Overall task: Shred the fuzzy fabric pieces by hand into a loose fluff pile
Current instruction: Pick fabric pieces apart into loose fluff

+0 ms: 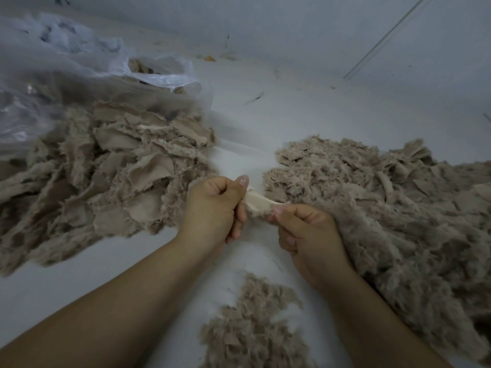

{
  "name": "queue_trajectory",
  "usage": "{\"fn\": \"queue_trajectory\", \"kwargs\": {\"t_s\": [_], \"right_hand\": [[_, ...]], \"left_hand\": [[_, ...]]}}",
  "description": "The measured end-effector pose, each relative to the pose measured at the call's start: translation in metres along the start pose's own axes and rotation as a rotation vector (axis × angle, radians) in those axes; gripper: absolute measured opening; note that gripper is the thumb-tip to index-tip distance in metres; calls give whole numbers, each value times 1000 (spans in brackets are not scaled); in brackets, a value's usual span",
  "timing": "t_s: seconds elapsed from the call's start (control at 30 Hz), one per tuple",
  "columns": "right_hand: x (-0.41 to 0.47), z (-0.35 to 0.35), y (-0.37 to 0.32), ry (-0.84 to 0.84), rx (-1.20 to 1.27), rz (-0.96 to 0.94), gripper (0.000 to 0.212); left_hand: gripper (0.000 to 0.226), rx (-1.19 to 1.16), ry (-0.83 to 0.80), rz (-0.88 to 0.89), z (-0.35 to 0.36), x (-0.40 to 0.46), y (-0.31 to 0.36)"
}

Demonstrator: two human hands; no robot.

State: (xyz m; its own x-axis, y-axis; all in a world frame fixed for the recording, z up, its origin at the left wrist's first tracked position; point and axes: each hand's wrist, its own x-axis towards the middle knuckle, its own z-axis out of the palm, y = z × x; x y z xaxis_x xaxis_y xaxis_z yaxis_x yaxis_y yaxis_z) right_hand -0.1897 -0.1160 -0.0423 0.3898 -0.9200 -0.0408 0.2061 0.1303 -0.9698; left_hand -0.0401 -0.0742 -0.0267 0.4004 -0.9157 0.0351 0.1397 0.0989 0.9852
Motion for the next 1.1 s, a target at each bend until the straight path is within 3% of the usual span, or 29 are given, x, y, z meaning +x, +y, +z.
{"fn": "queue_trajectory", "kwargs": {"t_s": [0.2,0.33,0.5,0.63,0.73,0.83,0.97,1.03,1.1], "right_hand": [[0,-2,0,36,40,12,35],[0,-3,3,9,20,-9,25],[-1,-5,-1,-85,-5,-27,34],[0,-5,1,-43,-12,-31,36],[-1,-4,4,-32,-90,-39,34],[-1,-4,4,-55,-122,-42,27],[0,-1,0,24,-60,8,39],[1,1,-1,78,19,53,40],[1,2,-2,97,46,64,32]], "left_hand": [[52,45,115,12,-8,5,-3],[59,151,-137,-150,-2,-5,-4],[16,-63,-205,-192,9,-7,-7],[15,-32,-236,-169,8,-9,-6],[23,245,-90,32,10,-5,-8],[17,406,-45,261,11,0,-7],[19,726,129,593,-10,15,4],[12,1160,139,590,-29,23,7],[16,1538,134,471,-42,25,9]]}}
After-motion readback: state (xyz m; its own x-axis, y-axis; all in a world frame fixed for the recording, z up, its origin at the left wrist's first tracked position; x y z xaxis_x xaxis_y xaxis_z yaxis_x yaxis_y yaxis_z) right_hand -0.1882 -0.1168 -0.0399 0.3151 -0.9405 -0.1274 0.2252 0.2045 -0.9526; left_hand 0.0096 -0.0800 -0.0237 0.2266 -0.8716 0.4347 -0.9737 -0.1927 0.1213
